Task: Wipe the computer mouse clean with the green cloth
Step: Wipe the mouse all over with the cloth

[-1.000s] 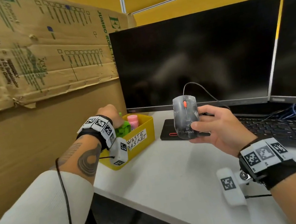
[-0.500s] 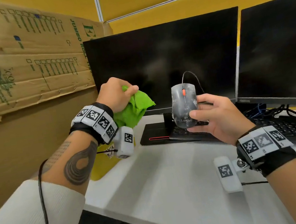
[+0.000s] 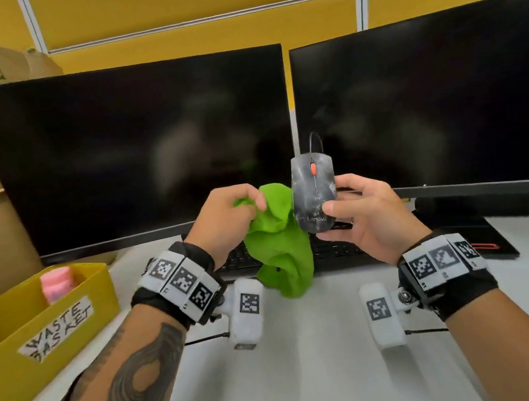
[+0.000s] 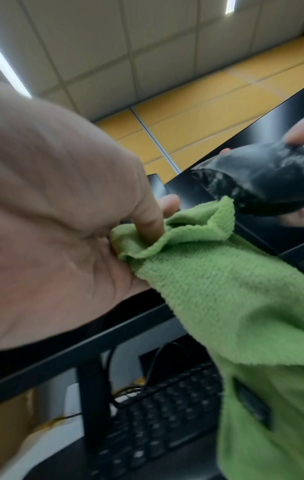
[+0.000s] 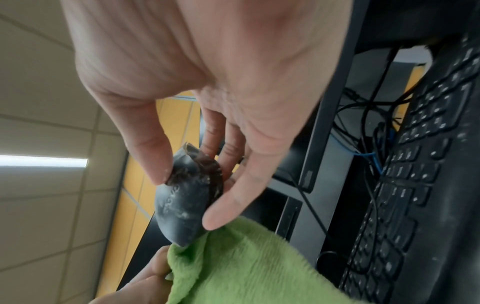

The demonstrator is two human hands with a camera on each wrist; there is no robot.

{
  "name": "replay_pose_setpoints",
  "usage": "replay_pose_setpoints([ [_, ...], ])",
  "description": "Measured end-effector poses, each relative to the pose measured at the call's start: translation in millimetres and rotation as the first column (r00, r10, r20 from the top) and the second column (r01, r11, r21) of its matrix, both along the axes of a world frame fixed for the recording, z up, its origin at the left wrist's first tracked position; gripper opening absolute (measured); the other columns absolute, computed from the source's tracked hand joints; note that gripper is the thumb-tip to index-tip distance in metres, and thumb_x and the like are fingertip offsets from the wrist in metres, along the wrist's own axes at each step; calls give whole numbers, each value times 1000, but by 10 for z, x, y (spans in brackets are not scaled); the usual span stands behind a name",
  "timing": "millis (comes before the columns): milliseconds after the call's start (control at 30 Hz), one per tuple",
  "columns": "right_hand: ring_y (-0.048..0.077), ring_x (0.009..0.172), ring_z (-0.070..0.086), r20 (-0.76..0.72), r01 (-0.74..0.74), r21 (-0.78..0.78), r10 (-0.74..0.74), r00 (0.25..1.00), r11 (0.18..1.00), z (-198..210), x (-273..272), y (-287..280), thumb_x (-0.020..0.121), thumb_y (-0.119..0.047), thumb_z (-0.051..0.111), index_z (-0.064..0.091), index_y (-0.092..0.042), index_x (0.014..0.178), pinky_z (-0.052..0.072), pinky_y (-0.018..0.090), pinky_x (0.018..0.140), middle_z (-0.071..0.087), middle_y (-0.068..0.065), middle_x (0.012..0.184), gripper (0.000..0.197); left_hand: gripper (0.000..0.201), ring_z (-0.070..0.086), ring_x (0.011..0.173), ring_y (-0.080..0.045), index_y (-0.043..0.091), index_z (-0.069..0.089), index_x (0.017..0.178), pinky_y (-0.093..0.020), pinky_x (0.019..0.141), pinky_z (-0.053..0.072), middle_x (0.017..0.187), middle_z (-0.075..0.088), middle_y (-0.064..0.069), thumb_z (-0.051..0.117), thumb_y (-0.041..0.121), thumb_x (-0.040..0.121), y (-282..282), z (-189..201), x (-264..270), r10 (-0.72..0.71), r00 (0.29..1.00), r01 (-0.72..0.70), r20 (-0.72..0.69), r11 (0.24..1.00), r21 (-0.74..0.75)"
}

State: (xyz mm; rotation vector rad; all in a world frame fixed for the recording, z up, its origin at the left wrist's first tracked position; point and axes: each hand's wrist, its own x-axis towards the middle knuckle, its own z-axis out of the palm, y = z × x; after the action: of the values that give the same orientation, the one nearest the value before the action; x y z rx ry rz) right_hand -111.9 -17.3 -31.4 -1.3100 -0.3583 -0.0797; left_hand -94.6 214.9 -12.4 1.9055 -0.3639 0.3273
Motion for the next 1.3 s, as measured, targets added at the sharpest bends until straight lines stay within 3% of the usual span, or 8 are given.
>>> replay_pose_setpoints([
  [133,34,97,73,-27,21,15,-21,999,1000,-101,83,-158,89,5,62,62,-2,124,60,47,76,73,18,110,35,23,72,98,-33,11,80,88,-57,102,55,101,78,-17,59,9,97,-414,-162,102,-156,984,137,-92,973,-186],
  [233,33,96,73,-30,28,10,-28,999,1000,-148,107,-194,89,5,63,63,-2,123,60,45,75,74,19,109,34,53,73,117,-36,9,79,116,-61,112,49,120,78,-21,63,53,91,-580,-294,149,-311,930,247,-195,923,-293],
  [300,35,98,73,-28,18,-22,-19,999,1000,-182,104,-182,89,5,66,63,-1,123,61,48,77,73,22,112,35,56,74,119,-32,16,78,122,-60,111,50,122,79,-12,65,61,89,-627,-407,154,-343,922,290,-178,919,-268],
  [567,36,93,76,28,43,-241,-38,999,970,-305,116,-109,84,3,77,69,-6,116,63,50,82,76,23,104,34,46,76,115,-33,19,74,127,-59,104,57,122,79,-11,78,32,83,-502,-583,26,-421,893,336,-159,858,-389],
  [800,21,85,70,108,342,-269,-324,940,900,-360,238,-146,88,-7,76,75,-4,101,59,41,82,75,17,92,13,47,75,111,-32,5,69,133,-45,87,63,125,76,-19,67,25,91,-322,-584,35,-578,785,357,-225,718,-598],
  [967,24,87,72,-5,155,-277,-163,987,948,-391,195,-89,91,-24,74,67,4,112,62,42,77,73,21,96,35,46,67,127,-43,6,63,141,-62,104,55,139,68,-23,67,23,99,-310,-602,39,-647,732,422,-213,676,-604],
  [1167,42,103,72,29,288,-241,-290,957,927,-397,265,-124,98,0,60,70,5,107,62,55,86,72,30,109,14,46,72,119,-34,12,65,139,-55,96,61,137,71,-17,70,26,96,-289,-562,46,-661,713,455,-233,690,-564],
  [1300,43,100,73,6,358,-239,-367,930,903,-368,237,-124,98,-4,62,68,3,99,64,51,76,72,31,106,8,49,74,119,-29,19,67,136,-54,94,62,133,75,-7,70,27,88,-300,-579,73,-576,770,376,-274,757,-535],
])
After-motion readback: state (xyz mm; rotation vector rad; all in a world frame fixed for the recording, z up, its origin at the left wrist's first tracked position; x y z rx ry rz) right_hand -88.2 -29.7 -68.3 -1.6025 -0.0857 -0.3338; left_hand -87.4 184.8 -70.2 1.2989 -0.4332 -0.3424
